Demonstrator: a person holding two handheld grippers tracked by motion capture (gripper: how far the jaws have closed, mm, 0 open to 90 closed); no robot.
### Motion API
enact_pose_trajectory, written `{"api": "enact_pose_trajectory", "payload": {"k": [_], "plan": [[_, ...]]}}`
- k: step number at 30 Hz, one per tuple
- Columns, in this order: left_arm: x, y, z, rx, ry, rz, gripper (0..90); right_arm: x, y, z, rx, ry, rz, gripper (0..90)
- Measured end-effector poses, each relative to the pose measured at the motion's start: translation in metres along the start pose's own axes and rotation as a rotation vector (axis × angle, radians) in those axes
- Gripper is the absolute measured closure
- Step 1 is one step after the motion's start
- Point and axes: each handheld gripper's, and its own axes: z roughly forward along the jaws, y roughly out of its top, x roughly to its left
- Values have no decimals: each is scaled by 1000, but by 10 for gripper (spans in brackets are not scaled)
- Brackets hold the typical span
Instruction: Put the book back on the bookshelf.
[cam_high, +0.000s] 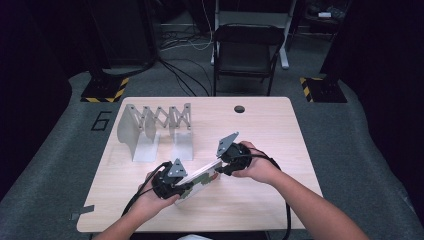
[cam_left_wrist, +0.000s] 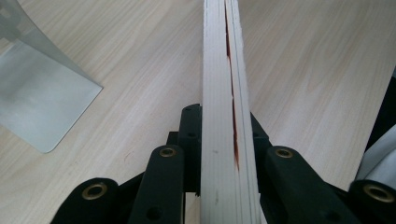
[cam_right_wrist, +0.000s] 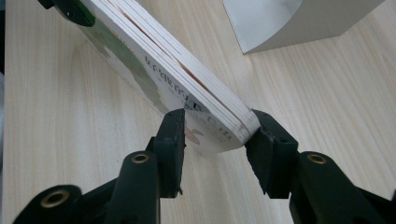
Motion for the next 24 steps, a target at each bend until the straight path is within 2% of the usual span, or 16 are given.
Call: {"api": "enact_pose_trajectory", "payload": {"k": [9, 11, 17, 24], "plan": [[3, 1, -3, -4, 6, -9, 760, -2, 3, 4, -5, 1, 13, 539], [4, 1, -4, -5, 7, -7, 760, -2, 3, 4, -1, 16, 32, 527], [6, 0, -7, -12, 9, -14, 760, -2, 7, 5, -3, 24, 41, 505], [9, 0, -15, -17, 19, -21, 760, -3, 9, 6, -36, 36, 65, 450]]}}
